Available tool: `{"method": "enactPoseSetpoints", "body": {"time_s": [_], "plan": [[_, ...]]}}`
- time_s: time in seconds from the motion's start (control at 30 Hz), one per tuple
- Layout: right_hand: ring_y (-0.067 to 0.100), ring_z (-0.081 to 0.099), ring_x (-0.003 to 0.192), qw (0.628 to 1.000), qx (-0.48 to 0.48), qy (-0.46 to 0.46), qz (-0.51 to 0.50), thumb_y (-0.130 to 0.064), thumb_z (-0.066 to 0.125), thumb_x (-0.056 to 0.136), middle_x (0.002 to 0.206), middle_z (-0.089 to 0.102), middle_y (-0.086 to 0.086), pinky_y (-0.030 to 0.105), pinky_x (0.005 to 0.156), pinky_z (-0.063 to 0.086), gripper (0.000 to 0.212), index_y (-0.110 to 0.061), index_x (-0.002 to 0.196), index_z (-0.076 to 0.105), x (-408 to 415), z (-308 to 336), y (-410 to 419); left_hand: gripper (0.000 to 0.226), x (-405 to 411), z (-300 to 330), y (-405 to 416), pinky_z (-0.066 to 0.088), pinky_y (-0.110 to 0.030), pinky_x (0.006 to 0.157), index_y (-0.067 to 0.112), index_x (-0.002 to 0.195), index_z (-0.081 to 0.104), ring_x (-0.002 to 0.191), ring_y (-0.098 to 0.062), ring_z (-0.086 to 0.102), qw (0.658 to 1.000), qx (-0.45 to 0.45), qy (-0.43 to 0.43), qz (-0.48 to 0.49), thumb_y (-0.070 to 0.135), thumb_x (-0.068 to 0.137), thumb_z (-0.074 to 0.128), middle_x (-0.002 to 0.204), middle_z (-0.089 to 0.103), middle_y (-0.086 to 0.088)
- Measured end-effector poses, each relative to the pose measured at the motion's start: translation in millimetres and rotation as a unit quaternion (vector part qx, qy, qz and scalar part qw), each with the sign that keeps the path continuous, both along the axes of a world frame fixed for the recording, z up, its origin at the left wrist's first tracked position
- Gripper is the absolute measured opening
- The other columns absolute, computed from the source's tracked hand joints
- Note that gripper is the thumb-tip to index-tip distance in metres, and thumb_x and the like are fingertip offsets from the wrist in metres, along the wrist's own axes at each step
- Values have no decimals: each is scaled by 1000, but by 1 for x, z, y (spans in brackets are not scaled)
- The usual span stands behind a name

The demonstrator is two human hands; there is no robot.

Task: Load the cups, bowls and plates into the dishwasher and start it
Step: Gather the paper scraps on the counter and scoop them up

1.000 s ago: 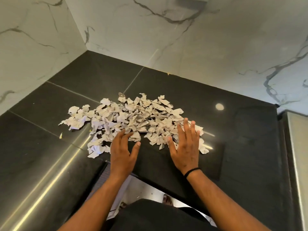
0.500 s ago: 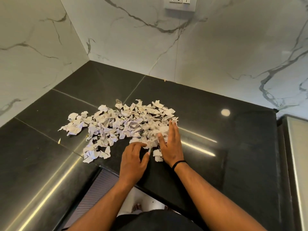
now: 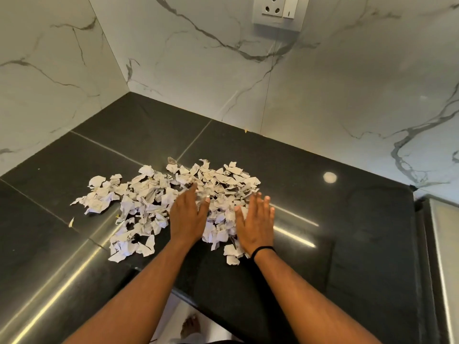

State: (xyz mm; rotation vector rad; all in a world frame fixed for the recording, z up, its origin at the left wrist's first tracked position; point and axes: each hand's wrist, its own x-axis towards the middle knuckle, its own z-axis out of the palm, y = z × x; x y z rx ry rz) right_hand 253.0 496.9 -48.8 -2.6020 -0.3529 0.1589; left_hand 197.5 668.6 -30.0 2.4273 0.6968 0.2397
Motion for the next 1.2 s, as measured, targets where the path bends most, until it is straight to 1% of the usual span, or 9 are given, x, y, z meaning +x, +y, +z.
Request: {"method": "enactPoseSetpoints", "body": {"time_s": [0.17,0.3,0.4,0.5,0.63,0.7,0.83,0.93,1.2], "plan": [[22,-8,155,996,24,43,70,-52,15,105,168,9,5,42,125,-5,65,-17,159,15,2,8,35,49,14,1,-17,34,-31,104,18,139,54,121,-20,49,996,-47,-49,-59,45,103,35,131,57,-4],[16,2,155,986,134,81,56,-44,22,107,166,17,1,35,126,-4,57,-20,159,20,5,10,50,31,26,13,-32,43,-31,96,27,115,64,103,-6,57,978,-169,-123,-17,40,105,38,106,63,11],[9,32,145,953,280,111,19,-46,30,107,157,38,-7,31,123,20,48,-30,152,32,3,18,57,27,30,37,-42,45,-15,81,38,96,62,89,8,61,946,-280,-161,19,27,108,41,94,66,16],[-4,51,122,896,420,136,-40,-43,41,105,136,55,-17,24,108,41,30,-37,135,47,0,38,67,26,36,49,-46,46,-8,77,35,101,65,91,9,65,915,-358,-181,46,31,108,40,100,71,13],[8,61,120,829,535,125,-106,-38,43,106,128,66,-5,32,104,47,36,-21,133,58,7,63,79,31,47,63,-44,52,-17,80,23,109,69,97,-8,70,874,-425,-223,79,34,108,40,102,75,3],[13,64,117,786,590,126,-133,-39,42,105,124,69,0,35,103,49,38,-16,128,62,11,79,82,37,51,72,-42,55,-19,81,13,116,69,100,-13,72,839,-476,-247,95,34,108,39,105,76,-2],[24,72,103,688,674,163,-215,-36,48,104,106,76,8,42,94,56,35,-12,110,73,20,110,78,46,56,88,-45,53,-45,100,5,123,67,111,-28,70,769,-568,-273,110,41,105,44,116,73,-14],[32,73,97,646,698,181,-249,-31,56,101,99,76,13,46,89,58,27,-13,99,75,25,126,72,51,59,100,-50,52,-51,102,2,123,67,111,-35,69,714,-628,-279,137,45,103,48,117,71,-20],[32,71,90,575,756,196,-243,-24,59,99,97,75,14,55,93,55,22,-9,102,74,25,155,59,39,65,134,-66,53,-54,100,5,113,71,107,-39,70,682,-645,-300,169,35,102,49,110,73,-21]]}}
